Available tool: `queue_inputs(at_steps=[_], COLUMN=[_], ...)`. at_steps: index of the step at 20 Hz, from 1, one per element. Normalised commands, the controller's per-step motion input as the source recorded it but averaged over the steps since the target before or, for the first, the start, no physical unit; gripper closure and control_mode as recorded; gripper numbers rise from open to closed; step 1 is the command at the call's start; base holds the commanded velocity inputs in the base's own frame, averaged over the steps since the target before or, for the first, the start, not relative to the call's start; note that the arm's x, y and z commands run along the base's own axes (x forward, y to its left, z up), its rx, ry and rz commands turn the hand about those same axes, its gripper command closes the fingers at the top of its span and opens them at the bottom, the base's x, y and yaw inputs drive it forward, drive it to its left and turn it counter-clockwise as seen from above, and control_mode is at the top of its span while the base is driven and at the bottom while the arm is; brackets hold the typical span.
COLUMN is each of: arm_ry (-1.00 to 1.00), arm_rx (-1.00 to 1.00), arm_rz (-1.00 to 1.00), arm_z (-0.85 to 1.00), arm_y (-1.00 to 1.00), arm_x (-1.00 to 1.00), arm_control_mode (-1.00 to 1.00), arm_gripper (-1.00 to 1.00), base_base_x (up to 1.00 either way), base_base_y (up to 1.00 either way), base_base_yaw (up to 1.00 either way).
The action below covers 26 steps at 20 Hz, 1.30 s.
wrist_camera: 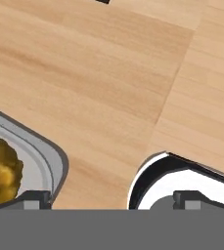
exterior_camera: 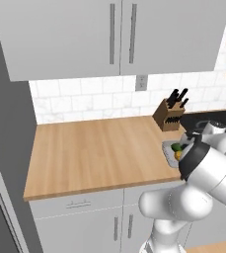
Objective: Take the meat container that has the chicken drumstick and place it on the second highest rack of the freezer. Then take the vegetable container that has the squash and avocado and place it on the highest rack of the freezer.
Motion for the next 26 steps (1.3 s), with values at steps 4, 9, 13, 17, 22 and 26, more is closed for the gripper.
queue_inputs(at_steps=[4,9,13,17,22,26], arm_ry=[0.00,-0.01,-0.03,0.00,0.08,0.02], arm_rx=[0.05,0.04,0.02,0.00,-0.01,0.00], arm_rz=[0.00,0.00,0.00,0.00,0.00,0.00], arm_z=[-0.37,-0.10,0.17,0.00,-0.19,-0.28], arm_y=[0.00,0.01,0.01,0.27,0.44,0.11], arm_x=[0.00,0.00,0.00,0.06,0.16,0.03], arm_control_mode=[-1.00,-1.00,-1.00,-1.00,-1.00,-1.00], arm_gripper=[-1.00,-1.00,-1.00,-1.00,-1.00,-1.00], base_base_x=[0.00,0.00,0.00,0.00,0.00,0.00], base_base_y=[0.00,0.00,0.00,0.00,0.00,0.00], base_base_yaw=[0.00,0.00,0.00,0.00,0.00,0.00])
